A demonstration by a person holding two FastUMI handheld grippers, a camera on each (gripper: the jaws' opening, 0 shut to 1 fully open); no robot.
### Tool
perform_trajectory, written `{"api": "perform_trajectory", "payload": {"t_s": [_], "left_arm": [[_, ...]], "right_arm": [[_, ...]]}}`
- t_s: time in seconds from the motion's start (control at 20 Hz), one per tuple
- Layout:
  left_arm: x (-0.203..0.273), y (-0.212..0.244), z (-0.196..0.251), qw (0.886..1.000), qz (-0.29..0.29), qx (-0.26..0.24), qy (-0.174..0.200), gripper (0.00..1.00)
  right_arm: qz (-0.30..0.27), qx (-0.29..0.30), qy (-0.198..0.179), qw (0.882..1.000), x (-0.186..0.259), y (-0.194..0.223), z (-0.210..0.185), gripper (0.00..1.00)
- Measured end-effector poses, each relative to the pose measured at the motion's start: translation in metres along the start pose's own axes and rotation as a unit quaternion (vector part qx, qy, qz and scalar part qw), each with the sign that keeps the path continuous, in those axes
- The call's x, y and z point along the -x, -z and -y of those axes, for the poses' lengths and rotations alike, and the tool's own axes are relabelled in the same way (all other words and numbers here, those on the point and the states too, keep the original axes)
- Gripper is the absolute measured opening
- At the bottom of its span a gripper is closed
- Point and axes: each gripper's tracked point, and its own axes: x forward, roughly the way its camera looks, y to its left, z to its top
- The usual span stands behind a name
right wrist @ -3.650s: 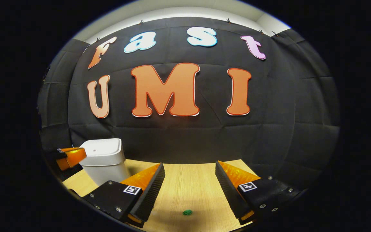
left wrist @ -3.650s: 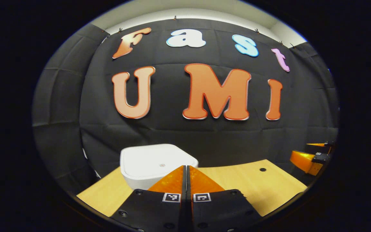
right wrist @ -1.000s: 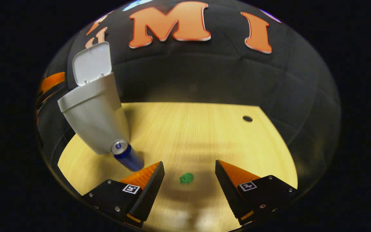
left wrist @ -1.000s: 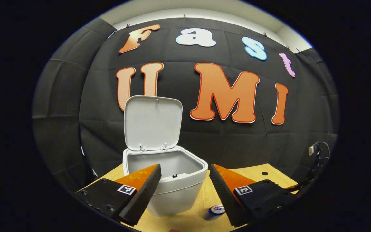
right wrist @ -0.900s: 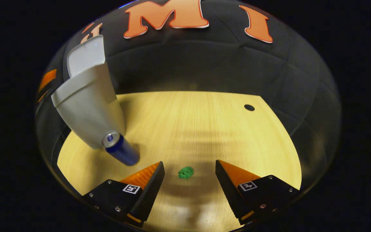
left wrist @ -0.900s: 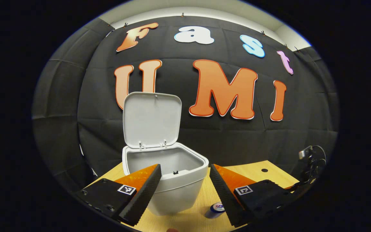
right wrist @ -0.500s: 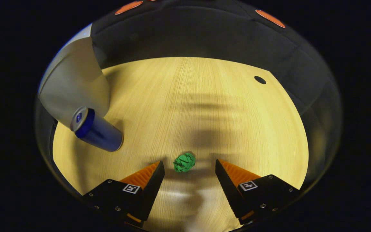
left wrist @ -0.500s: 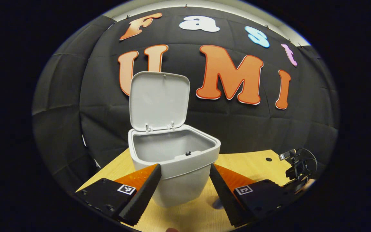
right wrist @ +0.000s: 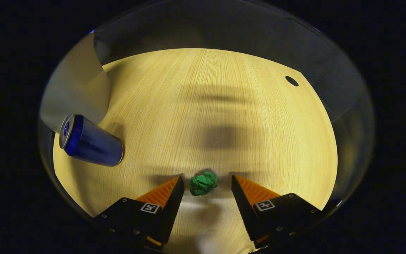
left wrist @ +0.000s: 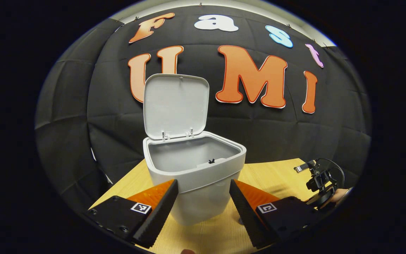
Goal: Press the lid of the desktop garbage bin to open it, pick up the crumpled paper on the desktop and throw it into the bin, then pick up the pop can on the desktop and drop it into the bin, and finally close the garbage bin lid.
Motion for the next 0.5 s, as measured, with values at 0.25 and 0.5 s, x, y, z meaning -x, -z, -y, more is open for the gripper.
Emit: {"api": "perform_trajectory", "payload": {"t_s": [0.25, 0.5], "left_arm": [[0.001, 0.0, 0.001, 1.0, 0.001, 0.003, -0.001, 0.93], [0.003, -0.011, 0.006, 1.0, 0.015, 0.004, 0.006, 0.93]], "right_arm": [[-0.01, 0.01, -0.021, 1.0, 0.012, -0.04, -0.004, 0.59], [0.012, 0.034, -0.009, 0.999, 0.041, -0.111, 0.009, 0.14]]}}
